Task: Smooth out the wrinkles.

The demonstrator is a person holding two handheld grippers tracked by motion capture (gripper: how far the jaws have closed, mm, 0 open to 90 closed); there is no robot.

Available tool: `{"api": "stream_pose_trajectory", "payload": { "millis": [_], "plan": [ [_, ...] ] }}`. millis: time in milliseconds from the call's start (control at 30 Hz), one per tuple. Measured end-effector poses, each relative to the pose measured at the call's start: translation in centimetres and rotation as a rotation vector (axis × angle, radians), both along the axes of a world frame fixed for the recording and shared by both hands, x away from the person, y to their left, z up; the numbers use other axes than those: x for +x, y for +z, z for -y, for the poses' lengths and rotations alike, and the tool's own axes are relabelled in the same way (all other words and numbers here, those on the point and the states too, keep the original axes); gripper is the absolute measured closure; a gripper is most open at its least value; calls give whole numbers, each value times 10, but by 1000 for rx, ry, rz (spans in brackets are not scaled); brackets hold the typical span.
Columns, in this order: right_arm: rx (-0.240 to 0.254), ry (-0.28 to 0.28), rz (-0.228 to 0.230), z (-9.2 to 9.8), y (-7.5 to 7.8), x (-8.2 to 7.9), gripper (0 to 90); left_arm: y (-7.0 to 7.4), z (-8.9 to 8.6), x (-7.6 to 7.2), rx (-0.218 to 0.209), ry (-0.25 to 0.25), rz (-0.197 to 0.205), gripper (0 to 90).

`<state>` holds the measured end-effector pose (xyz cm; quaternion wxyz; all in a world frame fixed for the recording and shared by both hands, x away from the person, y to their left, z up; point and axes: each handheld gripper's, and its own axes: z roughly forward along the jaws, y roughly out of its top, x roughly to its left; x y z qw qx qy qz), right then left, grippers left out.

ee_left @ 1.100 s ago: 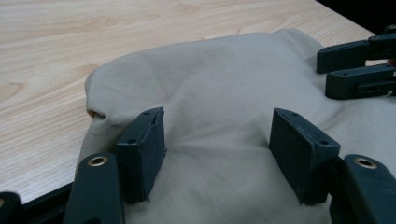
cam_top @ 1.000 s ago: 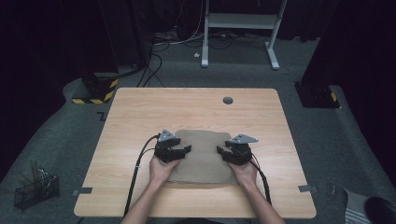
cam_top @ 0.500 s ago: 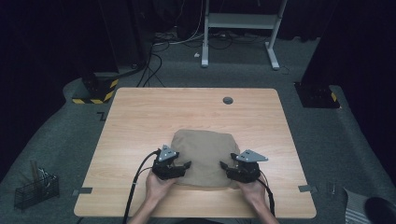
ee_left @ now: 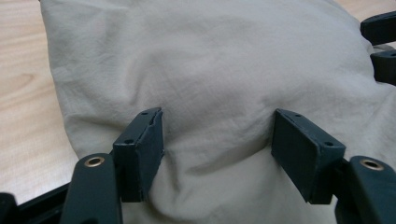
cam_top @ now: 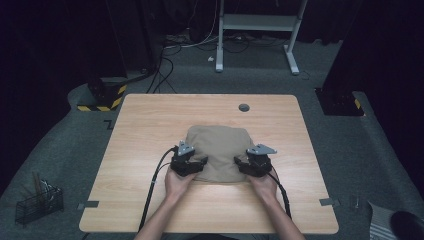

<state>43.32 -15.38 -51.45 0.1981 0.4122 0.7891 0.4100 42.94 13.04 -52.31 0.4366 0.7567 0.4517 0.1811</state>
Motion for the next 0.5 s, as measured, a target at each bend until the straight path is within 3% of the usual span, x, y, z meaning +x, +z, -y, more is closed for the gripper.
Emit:
{"api": "stream_pose_trajectory", "payload": {
  "millis": [167, 267, 367, 500],
  "plan": [
    [45, -16, -14, 5, 3, 6, 390, 8, -4, 1, -23, 7, -10, 326],
    [82, -17, 10, 12, 10, -3, 389, 17, -14, -10, -63, 8, 15, 326],
    [96, -29, 27, 25, 15, -17, 387, 25, -30, -23, -64, 20, 35, 321],
    [76, -75, 2, 50, 11, -30, 385, 27, -58, -38, -76, 69, 43, 314]
  ]
}}
